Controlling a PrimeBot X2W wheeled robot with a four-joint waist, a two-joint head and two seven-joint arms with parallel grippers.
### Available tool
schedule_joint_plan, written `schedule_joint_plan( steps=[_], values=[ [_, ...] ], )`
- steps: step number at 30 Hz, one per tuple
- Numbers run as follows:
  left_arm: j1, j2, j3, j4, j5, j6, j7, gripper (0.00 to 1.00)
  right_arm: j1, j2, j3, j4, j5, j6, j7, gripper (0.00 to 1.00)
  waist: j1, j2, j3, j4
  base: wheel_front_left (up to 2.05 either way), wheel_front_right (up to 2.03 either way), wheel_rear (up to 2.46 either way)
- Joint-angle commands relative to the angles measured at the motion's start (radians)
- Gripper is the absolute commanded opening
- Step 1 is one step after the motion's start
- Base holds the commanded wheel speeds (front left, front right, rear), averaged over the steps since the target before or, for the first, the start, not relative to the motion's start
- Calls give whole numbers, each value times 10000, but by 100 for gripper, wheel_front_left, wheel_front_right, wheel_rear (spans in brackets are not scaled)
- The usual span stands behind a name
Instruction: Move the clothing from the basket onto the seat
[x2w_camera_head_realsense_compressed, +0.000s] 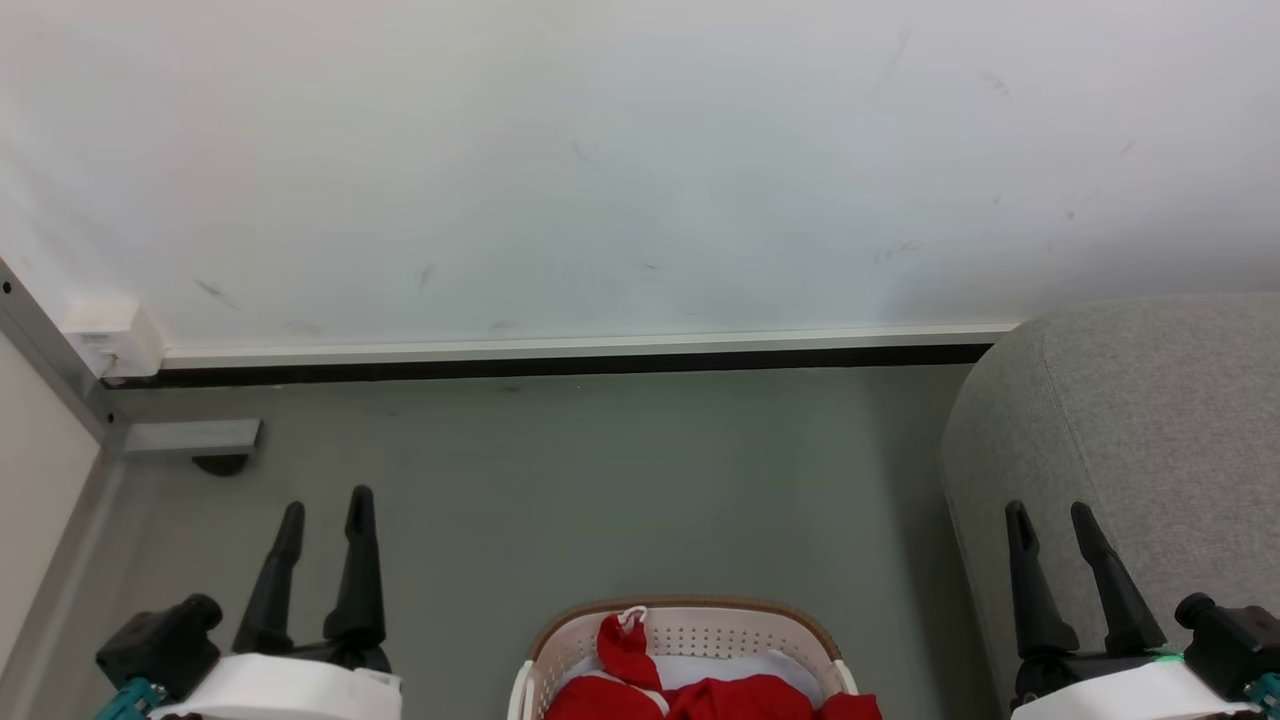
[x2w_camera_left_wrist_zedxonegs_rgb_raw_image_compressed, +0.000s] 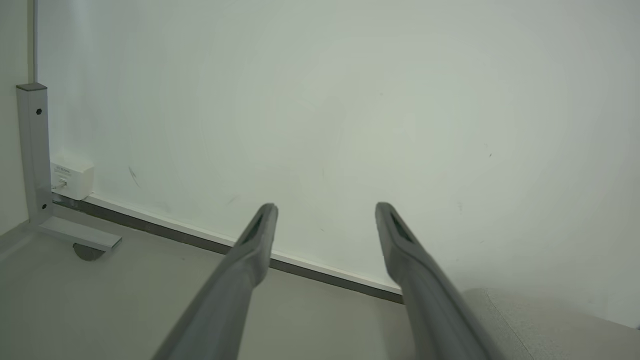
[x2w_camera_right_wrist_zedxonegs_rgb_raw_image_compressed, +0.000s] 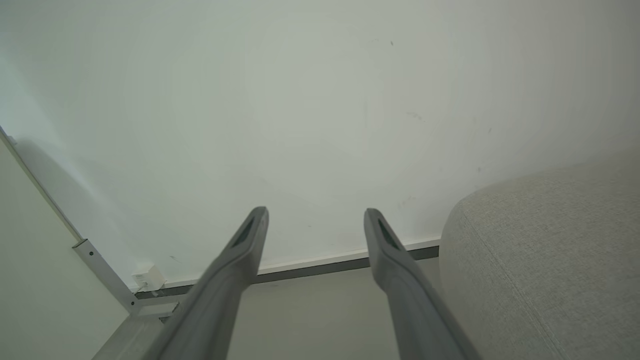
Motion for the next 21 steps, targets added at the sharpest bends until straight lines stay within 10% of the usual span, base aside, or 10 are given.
schedule_joint_plan(
  steps=[1, 21],
  values=[
    [-124, 87, -2, -27, 285, -41, -93, 100, -156, 36, -71, -8, -277, -14, -12, 100, 0, 0, 4, -3, 0, 0, 0],
    [-187, 101, -190, 303, 1833, -131, -517, 100, -212, 395, -266, 385, -2218, -17, -54, 100, 0, 0, 30, -70, 0, 0, 0]
  ],
)
